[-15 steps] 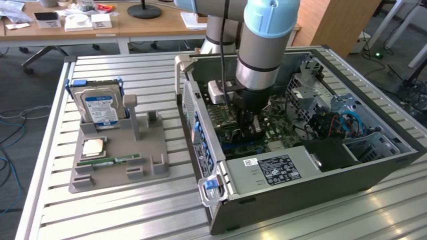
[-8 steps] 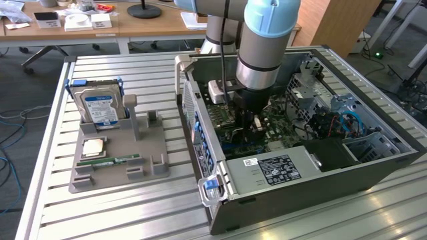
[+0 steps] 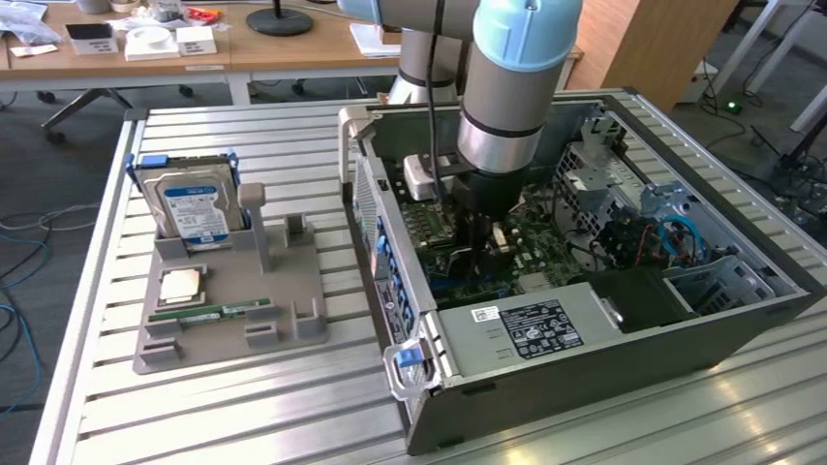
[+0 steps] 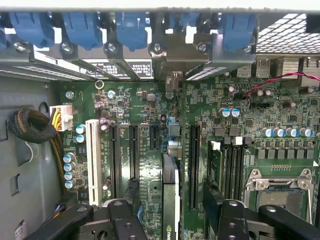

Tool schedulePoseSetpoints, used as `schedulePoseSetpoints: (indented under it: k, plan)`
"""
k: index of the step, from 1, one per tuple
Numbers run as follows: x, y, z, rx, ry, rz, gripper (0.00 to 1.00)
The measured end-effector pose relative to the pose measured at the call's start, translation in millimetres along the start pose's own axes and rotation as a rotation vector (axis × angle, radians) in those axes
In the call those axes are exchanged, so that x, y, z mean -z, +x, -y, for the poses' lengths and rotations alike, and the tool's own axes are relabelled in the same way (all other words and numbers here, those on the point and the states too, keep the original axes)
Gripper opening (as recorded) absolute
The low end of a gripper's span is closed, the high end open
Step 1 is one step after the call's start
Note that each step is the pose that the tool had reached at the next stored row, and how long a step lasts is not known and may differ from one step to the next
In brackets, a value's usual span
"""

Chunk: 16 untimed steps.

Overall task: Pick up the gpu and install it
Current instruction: 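Insert the gpu into the slot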

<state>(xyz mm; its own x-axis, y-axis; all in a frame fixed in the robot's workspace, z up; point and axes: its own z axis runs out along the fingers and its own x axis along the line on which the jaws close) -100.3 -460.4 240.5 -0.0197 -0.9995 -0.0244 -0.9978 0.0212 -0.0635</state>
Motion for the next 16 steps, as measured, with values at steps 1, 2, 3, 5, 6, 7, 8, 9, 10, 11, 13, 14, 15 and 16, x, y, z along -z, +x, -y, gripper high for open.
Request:
schedulePoseSetpoints:
  k: [1,2,3,5,6,7,8,9,10,11,13,14,15,16]
  plan:
    - [0.3,0.0,0.1,0.0,0.0001,0.0001,0.63]
    - [1.1,0.0,0.2,0.0,-0.0001,0.0,0.63]
    - [2.0,0.0,0.4,0.0,0.0,0.0001,0.63]
    - [4.7,-0.1,0.7,0.0,-0.0004,0.0001,0.63]
    - [6.3,-0.1,0.8,0.0,-0.0008,0.0001,0.63]
    - [8.0,-0.2,1.0,0.0,-0.0012,0.0002,0.63]
    - [9.9,-0.2,1.1,0.0,-0.0017,0.0,0.63]
    - [11.5,-0.3,1.3,0.0,-0.0019,0.0001,0.63]
    - [13.3,-0.3,1.4,0.0,-0.0022,0.0002,0.63]
    - [15.4,-0.4,1.5,0.0,-0.0026,0.0001,0.63]
    - [19.7,-0.5,1.9,0.0,-0.0035,0.0001,0.63]
    - [22.0,-0.6,2.0,0.0,-0.0039,0.0001,0.63]
    - [24.5,-0.6,2.2,0.0,-0.0044,0.0002,0.63]
    - [26.9,-0.7,2.3,0.0,-0.0049,0.0001,0.63]
